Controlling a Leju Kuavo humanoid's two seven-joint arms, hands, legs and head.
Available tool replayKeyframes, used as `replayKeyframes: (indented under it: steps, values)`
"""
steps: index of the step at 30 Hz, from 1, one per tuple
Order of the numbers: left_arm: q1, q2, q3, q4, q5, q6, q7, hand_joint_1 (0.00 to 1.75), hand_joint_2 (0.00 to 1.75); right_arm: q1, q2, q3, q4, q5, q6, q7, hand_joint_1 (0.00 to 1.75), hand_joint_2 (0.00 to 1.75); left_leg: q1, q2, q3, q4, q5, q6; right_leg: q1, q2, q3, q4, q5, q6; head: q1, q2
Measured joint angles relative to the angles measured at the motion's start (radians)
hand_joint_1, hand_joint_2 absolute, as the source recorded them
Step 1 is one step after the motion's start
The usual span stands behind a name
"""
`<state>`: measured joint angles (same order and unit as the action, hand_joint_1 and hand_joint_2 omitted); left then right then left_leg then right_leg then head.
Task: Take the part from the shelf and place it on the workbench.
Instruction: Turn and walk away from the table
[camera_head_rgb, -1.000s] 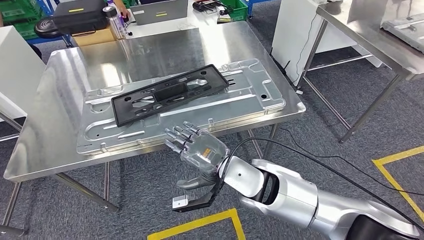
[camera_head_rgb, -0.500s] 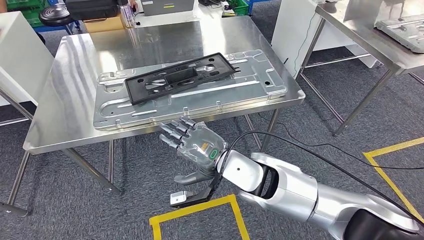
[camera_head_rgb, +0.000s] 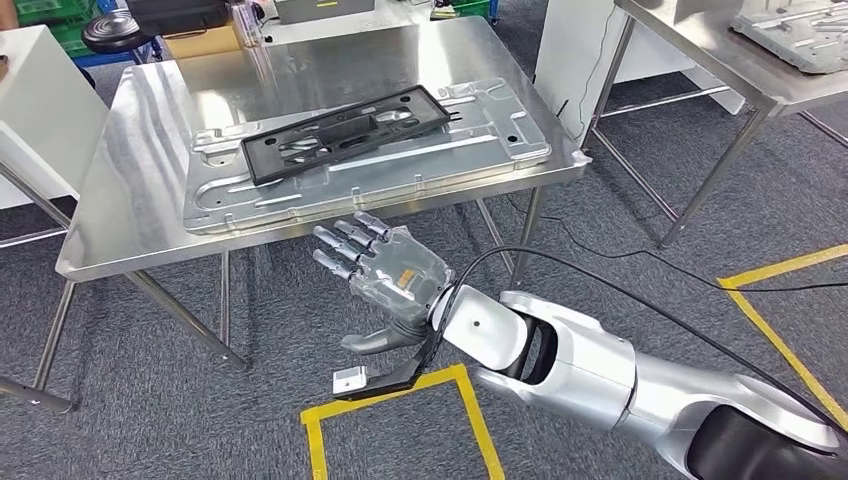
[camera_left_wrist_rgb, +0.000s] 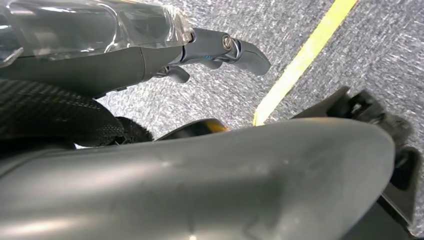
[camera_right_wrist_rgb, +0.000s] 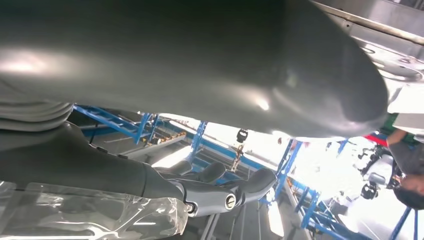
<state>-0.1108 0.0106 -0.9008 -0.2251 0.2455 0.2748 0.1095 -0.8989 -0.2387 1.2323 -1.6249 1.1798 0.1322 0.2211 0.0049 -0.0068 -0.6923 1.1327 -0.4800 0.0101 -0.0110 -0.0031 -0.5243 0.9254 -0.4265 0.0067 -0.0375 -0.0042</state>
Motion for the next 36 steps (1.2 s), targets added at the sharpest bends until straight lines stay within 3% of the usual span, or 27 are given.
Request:
replayKeyframes:
  steps: [1, 2, 3, 4, 6, 8, 9, 11, 12, 13, 16, 17, 18, 19, 21, 23, 24, 26, 27, 29, 31, 32, 33, 34, 36]
  values:
    - [-0.002, 0.001, 0.000, 0.000, 0.002, 0.002, -0.003, 0.00, 0.00, -0.003, 0.001, 0.000, 0.002, -0.003, -0.003, 0.000, 0.00, 0.00, 0.003, 0.000, -0.016, 0.067, -0.032, -0.005, 0.000, 0.000, -0.013, 0.000, 0.010, -0.001, 0.000, 0.000]
    - [-0.004, 0.002, 0.000, 0.000, 0.002, 0.002, -0.005, 0.00, 0.00, -0.006, 0.001, 0.000, 0.004, -0.006, -0.005, 0.000, 0.00, 0.00, 0.005, 0.000, -0.019, 0.110, -0.042, -0.009, 0.000, -0.001, -0.026, 0.001, 0.021, 0.000, 0.000, 0.000]
    - [-0.005, 0.003, 0.000, 0.000, 0.002, 0.002, -0.006, 0.00, 0.00, -0.008, 0.002, -0.001, 0.006, -0.008, -0.008, 0.000, 0.00, 0.00, 0.007, 0.000, -0.003, 0.114, -0.031, -0.011, 0.000, 0.000, -0.039, 0.002, 0.030, 0.001, 0.000, 0.000]
    - [-0.005, 0.003, 0.000, 0.000, 0.002, 0.002, -0.007, 0.00, 0.00, -0.011, 0.002, -0.002, 0.008, -0.010, -0.011, 0.000, 0.00, 0.00, 0.009, 0.000, 0.029, 0.080, -0.007, -0.011, 0.000, 0.000, -0.052, 0.003, 0.040, 0.003, 0.000, 0.000]
    - [-0.003, 0.006, 0.000, 0.000, 0.002, 0.002, -0.007, 0.00, 0.00, -0.020, 0.004, -0.005, 0.012, -0.013, -0.017, 0.000, 0.00, 0.00, 0.009, -0.001, 0.133, -0.064, 0.030, -0.007, 0.001, 0.004, -0.074, 0.005, 0.056, 0.011, 0.000, 0.000]
    - [0.001, 0.009, 0.000, 0.000, 0.002, 0.002, -0.006, 0.00, 0.00, -0.030, 0.004, -0.011, 0.015, -0.015, -0.023, -0.002, 0.00, 0.00, 0.005, -0.006, 0.203, -0.184, 0.031, 0.005, 0.003, 0.006, -0.090, 0.006, 0.074, 0.022, 0.001, 0.000]
    - [0.002, 0.010, 0.000, 0.000, 0.002, 0.001, -0.005, 0.00, 0.00, -0.034, 0.005, -0.013, 0.016, -0.016, -0.026, -0.003, 0.00, 0.00, 0.002, -0.008, 0.212, -0.207, 0.027, 0.011, 0.003, 0.006, -0.096, 0.005, 0.083, 0.028, 0.001, 0.000]
    - [0.002, 0.010, 0.000, 0.000, 0.002, -0.001, -0.004, 0.00, 0.00, -0.039, 0.004, -0.016, 0.020, -0.018, -0.028, -0.004, 0.00, 0.00, 0.002, -0.008, 0.197, -0.211, 0.039, 0.025, 0.002, 0.007, -0.106, 0.006, 0.093, 0.041, 0.001, 0.000]
    - [0.002, 0.010, 0.000, 0.000, 0.002, -0.002, -0.003, 0.00, 0.00, -0.040, 0.003, -0.018, 0.022, -0.021, -0.028, -0.004, 0.00, 0.00, 0.003, -0.007, 0.188, -0.211, 0.047, 0.032, 0.001, 0.008, -0.116, 0.021, 0.077, 0.046, 0.002, 0.000]
    - [0.001, 0.010, 0.000, 0.000, 0.002, -0.003, -0.002, 0.00, 0.00, -0.041, 0.002, -0.020, 0.025, -0.023, -0.028, -0.004, 0.00, 0.00, 0.005, -0.005, 0.179, -0.213, 0.057, 0.040, 0.001, 0.009, -0.131, 0.056, 0.042, 0.050, 0.004, 0.000]
    - [0.001, 0.009, 0.000, 0.000, 0.002, -0.006, 0.001, 0.00, 0.00, -0.043, -0.002, -0.026, 0.032, -0.026, -0.027, 0.000, 0.00, 0.00, 0.002, -0.001, 0.147, -0.212, 0.086, 0.053, 0.000, 0.009, -0.188, 0.262, -0.104, 0.053, 0.008, 0.000]
    - [0.001, 0.008, 0.000, 0.000, 0.002, -0.006, 0.001, 0.00, 0.00, -0.042, -0.003, -0.027, 0.034, -0.027, -0.027, 0.003, 0.00, 0.00, 0.000, 0.000, 0.137, -0.212, 0.095, 0.054, 0.000, 0.009, -0.194, 0.314, -0.122, 0.054, 0.009, 0.000]
    - [0.001, 0.008, 0.000, 0.000, 0.002, -0.006, 0.001, 0.00, 0.00, -0.041, -0.004, -0.027, 0.037, -0.027, -0.027, 0.005, 0.00, 0.00, -0.001, 0.000, 0.126, -0.211, 0.104, 0.055, 0.000, 0.009, -0.185, 0.333, -0.118, 0.053, 0.009, 0.000]
    - [0.000, 0.007, 0.000, 0.000, 0.002, -0.006, 0.001, 0.00, 0.00, -0.041, -0.005, -0.027, 0.039, -0.028, -0.027, 0.007, 0.00, 0.00, -0.002, 0.000, 0.116, -0.211, 0.113, 0.054, 0.000, 0.009, -0.157, 0.314, -0.099, 0.052, 0.009, 0.000]
    - [-0.001, 0.007, 0.000, 0.000, 0.002, -0.006, 0.001, 0.00, 0.00, -0.042, -0.005, -0.027, 0.042, -0.029, -0.027, 0.009, 0.00, 0.00, -0.004, 0.000, 0.097, -0.209, 0.128, 0.049, 0.001, 0.009, -0.056, 0.192, -0.059, 0.048, 0.009, 0.000]
    - [-0.003, 0.006, 0.000, 0.000, 0.002, -0.006, 0.001, 0.00, 0.00, -0.046, -0.004, -0.030, 0.043, -0.031, -0.028, 0.009, 0.00, 0.00, -0.007, -0.001, 0.080, -0.203, 0.142, 0.040, 0.004, 0.010, 0.033, 0.060, -0.053, 0.041, 0.009, 0.000]
    - [-0.003, 0.005, 0.000, 0.000, 0.003, -0.006, 0.001, 0.00, 0.00, -0.048, -0.003, -0.031, 0.044, -0.032, -0.028, 0.009, 0.00, 0.00, -0.009, -0.001, 0.071, -0.200, 0.151, 0.035, 0.005, 0.010, 0.051, 0.025, -0.057, 0.038, 0.009, 0.000]
    - [-0.003, 0.005, 0.000, 0.000, 0.006, -0.006, 0.001, 0.00, 0.00, -0.045, -0.003, -0.033, 0.048, -0.035, -0.028, 0.010, 0.00, 0.00, -0.008, -0.002, 0.052, -0.196, 0.167, 0.025, 0.003, 0.008, 0.040, 0.007, -0.055, 0.027, 0.010, 0.000]
    - [-0.002, 0.005, 0.000, 0.000, 0.007, -0.006, 0.001, 0.00, 0.00, -0.043, -0.003, -0.033, 0.051, -0.037, -0.028, 0.010, 0.00, 0.00, -0.007, -0.002, 0.041, -0.185, 0.156, 0.020, 0.001, 0.007, 0.030, 0.007, -0.047, 0.019, 0.009, 0.000]
    - [-0.002, 0.005, 0.000, 0.000, 0.008, -0.006, 0.001, 0.00, 0.00, -0.040, -0.002, -0.033, 0.055, -0.040, -0.028, 0.011, 0.00, 0.00, -0.003, -0.002, 0.011, -0.108, 0.082, 0.009, -0.001, 0.003, 0.013, 0.006, -0.030, 0.004, 0.008, 0.000]
    - [-0.004, 0.004, 0.000, 0.000, 0.009, -0.006, 0.001, 0.00, 0.00, -0.038, -0.001, -0.033, 0.059, -0.040, -0.032, 0.014, 0.00, 0.00, 0.000, -0.001, -0.025, 0.034, -0.012, 0.000, 0.000, 0.001, -0.007, 0.007, -0.013, -0.003, 0.007, 0.000]
    - [-0.004, 0.004, 0.000, 0.000, 0.009, -0.006, 0.001, 0.00, 0.00, -0.037, -0.001, -0.033, 0.061, -0.040, -0.034, 0.017, 0.00, 0.00, 0.001, -0.001, -0.034, 0.093, -0.034, -0.002, 0.001, 0.000, -0.017, 0.008, -0.004, -0.004, 0.007, 0.000]
    - [-0.004, 0.004, 0.000, 0.000, 0.009, -0.006, 0.000, 0.00, 0.00, -0.035, 0.000, -0.033, 0.063, -0.040, -0.036, 0.020, 0.00, 0.00, 0.001, -0.001, -0.028, 0.122, -0.034, -0.003, 0.002, -0.001, -0.029, 0.009, 0.005, -0.004, 0.007, 0.000]
    - [-0.004, 0.003, 0.000, 0.000, 0.009, -0.006, 0.000, 0.00, 0.00, -0.033, 0.000, -0.033, 0.064, -0.040, -0.038, 0.023, 0.00, 0.00, 0.001, -0.001, -0.005, 0.115, -0.015, -0.003, 0.002, -0.001, -0.041, 0.010, 0.014, -0.004, 0.007, 0.000]
    - [-0.002, 0.003, 0.000, 0.000, 0.009, -0.006, 0.001, 0.00, 0.00, -0.032, 0.002, -0.034, 0.067, -0.042, -0.040, 0.026, 0.00, 0.00, -0.001, -0.002, 0.087, 0.001, 0.030, 0.006, 0.003, 0.001, -0.062, 0.012, 0.031, 0.000, 0.007, 0.000]
